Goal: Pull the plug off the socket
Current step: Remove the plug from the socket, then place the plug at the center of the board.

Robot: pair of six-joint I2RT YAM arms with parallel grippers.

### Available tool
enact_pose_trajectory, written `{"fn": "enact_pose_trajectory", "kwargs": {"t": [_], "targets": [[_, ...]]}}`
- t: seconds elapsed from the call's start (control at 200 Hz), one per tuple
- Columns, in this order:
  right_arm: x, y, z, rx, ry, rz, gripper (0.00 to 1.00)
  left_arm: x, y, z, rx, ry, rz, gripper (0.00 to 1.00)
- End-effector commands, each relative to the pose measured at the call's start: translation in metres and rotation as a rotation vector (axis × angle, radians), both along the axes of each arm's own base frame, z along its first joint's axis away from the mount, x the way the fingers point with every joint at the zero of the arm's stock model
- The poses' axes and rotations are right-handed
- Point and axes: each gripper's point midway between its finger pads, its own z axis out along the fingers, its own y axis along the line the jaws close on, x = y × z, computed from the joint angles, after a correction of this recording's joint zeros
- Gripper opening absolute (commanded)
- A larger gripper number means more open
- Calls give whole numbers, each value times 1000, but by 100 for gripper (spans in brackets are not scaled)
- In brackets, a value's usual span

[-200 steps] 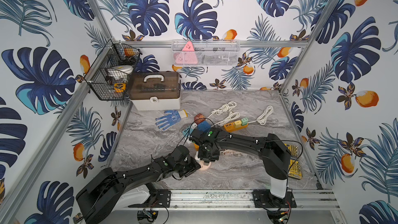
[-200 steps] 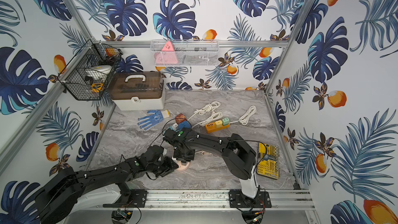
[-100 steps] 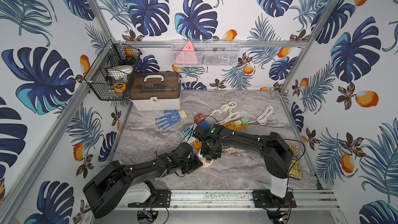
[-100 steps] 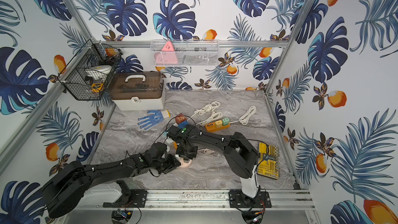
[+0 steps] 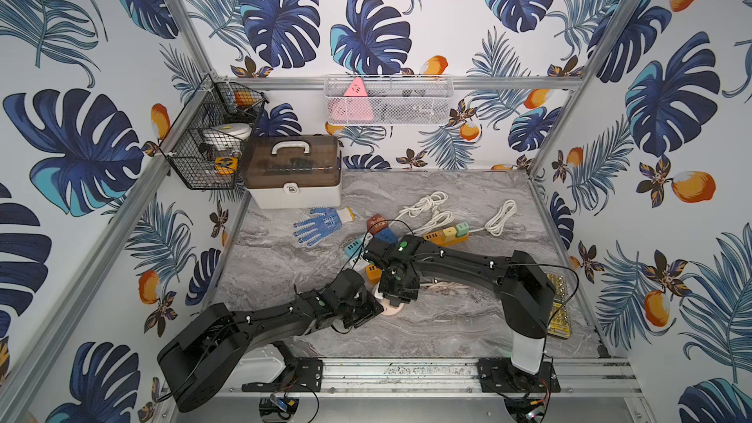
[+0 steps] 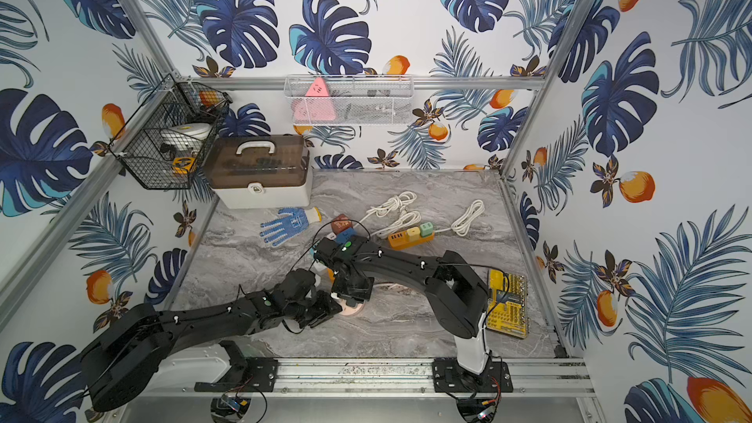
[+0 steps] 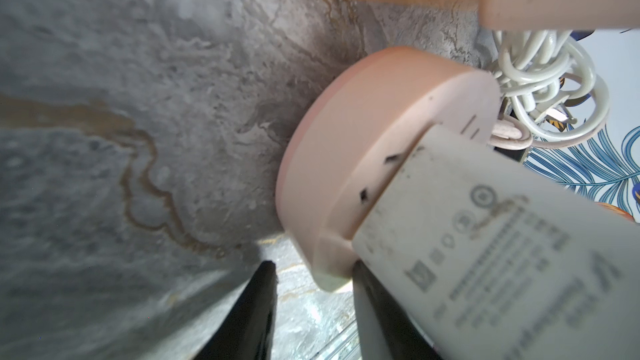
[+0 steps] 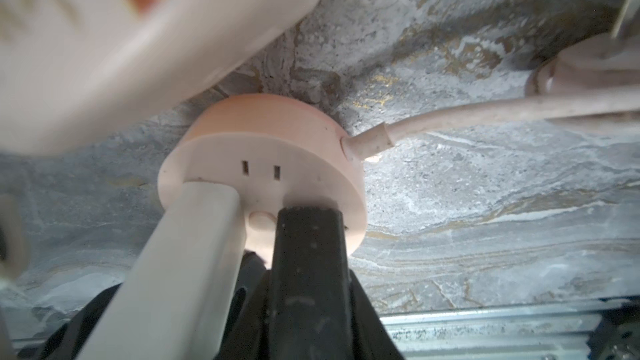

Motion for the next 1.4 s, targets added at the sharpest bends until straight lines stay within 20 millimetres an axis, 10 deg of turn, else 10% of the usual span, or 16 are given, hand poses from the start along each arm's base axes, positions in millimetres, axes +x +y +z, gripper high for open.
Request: {"fn": "enact_pose_trajectory", "kwargs": {"t": [0.0,1.051,1.396], "targets": [[-11,12,1,65,-56,118,0,-11,31,-29,167,62,42,43],[-24,-7,2,-3,217,-30,0,-5,26,-30,187,64,29,43],[-9,-58,63,-20,11,-59,0,-1,22,-19,181,45,25,43]]}}
